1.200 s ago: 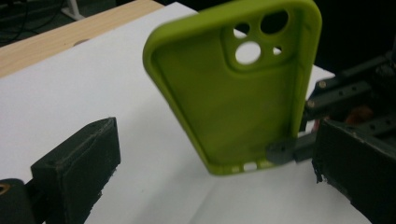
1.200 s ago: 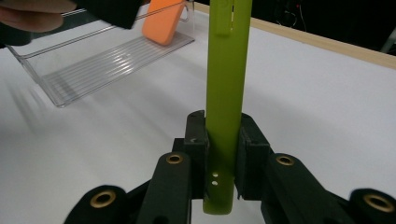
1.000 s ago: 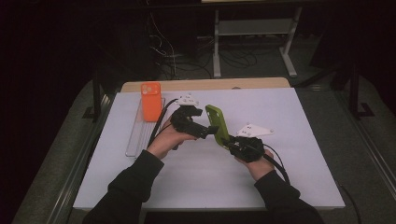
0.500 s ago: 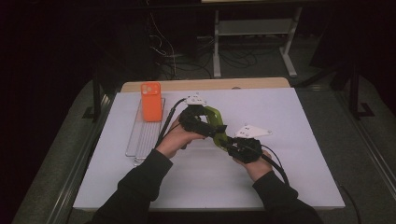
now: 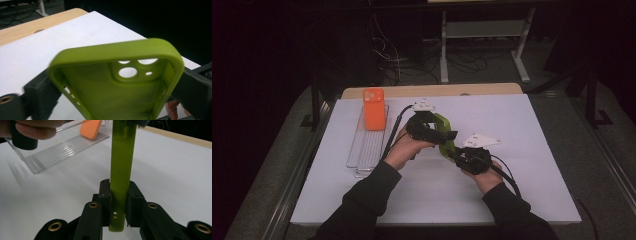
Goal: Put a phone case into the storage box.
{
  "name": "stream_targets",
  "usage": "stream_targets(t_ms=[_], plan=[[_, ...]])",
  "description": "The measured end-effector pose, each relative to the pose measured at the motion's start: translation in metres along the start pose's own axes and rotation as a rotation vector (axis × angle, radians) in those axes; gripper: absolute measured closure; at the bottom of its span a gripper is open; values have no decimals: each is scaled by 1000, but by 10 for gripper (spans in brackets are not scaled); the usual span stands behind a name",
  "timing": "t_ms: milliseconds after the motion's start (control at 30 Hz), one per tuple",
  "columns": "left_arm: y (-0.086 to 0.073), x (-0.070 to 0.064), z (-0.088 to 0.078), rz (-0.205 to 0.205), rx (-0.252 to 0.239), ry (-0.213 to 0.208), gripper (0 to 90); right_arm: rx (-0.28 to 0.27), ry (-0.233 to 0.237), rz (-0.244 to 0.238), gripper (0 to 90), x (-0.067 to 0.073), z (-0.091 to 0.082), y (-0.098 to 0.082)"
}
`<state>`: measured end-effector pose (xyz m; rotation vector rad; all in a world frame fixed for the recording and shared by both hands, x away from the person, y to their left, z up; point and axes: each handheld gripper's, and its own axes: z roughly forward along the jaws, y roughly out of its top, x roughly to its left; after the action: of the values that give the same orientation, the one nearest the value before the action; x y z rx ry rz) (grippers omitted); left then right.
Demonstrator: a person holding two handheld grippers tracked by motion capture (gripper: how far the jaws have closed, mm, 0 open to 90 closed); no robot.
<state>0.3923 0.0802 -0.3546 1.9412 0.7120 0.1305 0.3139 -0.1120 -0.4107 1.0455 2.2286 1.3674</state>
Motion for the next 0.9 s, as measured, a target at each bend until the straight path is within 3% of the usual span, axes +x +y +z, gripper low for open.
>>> stream_targets(t_ms=[167,267,600,700,767,900], plan=[[1,-1,-3,-1,-4,1,69,11,0,-9,759,4,3,0],[1,-1,-5,9,-11,9,128,15,4,-8,760,6,5,-1],[1,-3,-7,18,0,-2,141,21,3,-21,753,8,5,-1],[1,-4,-6,30,7,-9,147,23,4,-33,682,7,5,-1],[0,-4,-6,56,23,15,149,30,4,-34,588,7,5,-1],[1,-2,-9,55,30,33,150,35,9,-34,482,4,0,0]])
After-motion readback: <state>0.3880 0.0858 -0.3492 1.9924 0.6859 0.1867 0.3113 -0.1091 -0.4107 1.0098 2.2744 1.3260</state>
